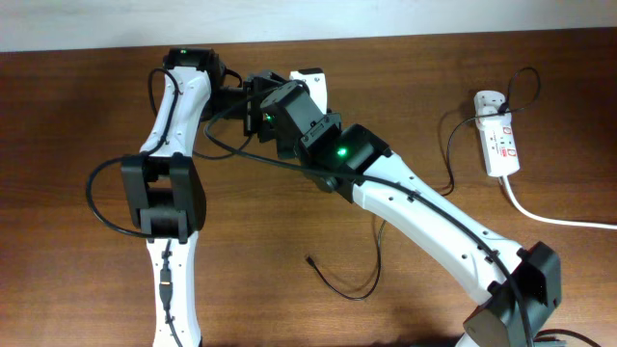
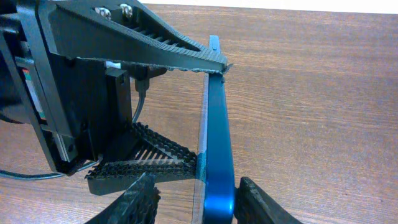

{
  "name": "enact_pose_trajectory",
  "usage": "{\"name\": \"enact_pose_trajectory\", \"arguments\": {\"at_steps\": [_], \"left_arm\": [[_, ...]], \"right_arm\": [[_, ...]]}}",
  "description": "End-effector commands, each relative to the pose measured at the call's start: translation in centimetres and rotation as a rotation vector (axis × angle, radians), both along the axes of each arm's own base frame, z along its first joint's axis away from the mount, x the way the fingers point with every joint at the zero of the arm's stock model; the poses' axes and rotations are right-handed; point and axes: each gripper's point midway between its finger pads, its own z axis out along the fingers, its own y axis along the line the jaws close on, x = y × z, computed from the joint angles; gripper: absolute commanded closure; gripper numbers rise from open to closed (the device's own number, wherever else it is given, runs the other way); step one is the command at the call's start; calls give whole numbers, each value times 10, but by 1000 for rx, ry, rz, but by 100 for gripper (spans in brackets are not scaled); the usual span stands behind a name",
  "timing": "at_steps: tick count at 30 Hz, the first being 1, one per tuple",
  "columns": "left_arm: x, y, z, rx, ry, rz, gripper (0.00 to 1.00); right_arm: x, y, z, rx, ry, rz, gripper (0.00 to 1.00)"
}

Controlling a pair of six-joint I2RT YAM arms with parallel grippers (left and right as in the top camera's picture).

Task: Plug charger to phone and switch on socket
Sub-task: 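Lift the USB-C plug with the right gripper toward the phone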

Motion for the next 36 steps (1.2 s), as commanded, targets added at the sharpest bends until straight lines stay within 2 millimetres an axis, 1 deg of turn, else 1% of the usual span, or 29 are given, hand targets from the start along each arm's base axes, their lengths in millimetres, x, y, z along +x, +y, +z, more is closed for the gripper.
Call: {"name": "enact_pose_trajectory", "arguments": {"at_steps": [1,2,4,8,9,12,13,15,18,21,22,23,24,25,27,28,29,30,32,34,35,36], "left_arm": [[6,2,11,-46,-7,20,20],[6,2,11,-47,-7,20,21],[6,2,11,-47,-7,20,20],[6,2,11,-46,-7,20,20],[6,2,11,-46,-7,20,20],[6,2,11,-46,-7,20,20],[6,2,11,-46,-7,20,20],[6,2,11,-46,-7,20,19],[6,2,11,-46,-7,20,19],[6,2,11,-46,-7,20,18],[6,2,11,-46,-7,20,18],[6,2,11,-46,-7,20,10],[6,2,11,-46,-7,20,1],[6,2,11,-46,-7,20,1],[6,2,11,-46,-7,20,1],[6,2,11,-46,-7,20,1],[6,2,11,-46,-7,20,1],[6,2,11,-45,4,21,1],[6,2,11,-43,22,21,4],[6,2,11,-37,85,22,9],[6,2,11,-34,109,23,13],[6,2,11,-32,127,23,21]], "right_arm": [[6,0,10,5,-35,-18,60],[7,1,10,7,-39,-19,61],[8,2,12,13,-45,-18,66],[9,3,13,18,-49,-18,67],[9,3,13,18,-49,-18,72],[9,1,13,13,-52,-24,74],[10,0,13,10,-56,-28,77],[10,1,14,11,-57,-28,79],[10,0,14,30,-57,-48,89],[11,1,15,33,-59,-48,90],[11,0,15,46,-58,-63,92],[11,-1,15,63,-57,-86,96],[12,0,18,110,-53,-124,96],[12,0,19,140,-49,-149,96],[18,-14,34,243,-96,-321,96],[19,-21,42,360,-110,-446,96],[18,-24,47,487,-107,-551,96],[17,-26,53,673,-88,-684,96],[14,-26,58,939,-42,-867,96],[13,-22,58,1055,1,-938,96],[13,-22,58,1079,6,-957,96],[13,-22,58,1120,14,-989,96]]}}
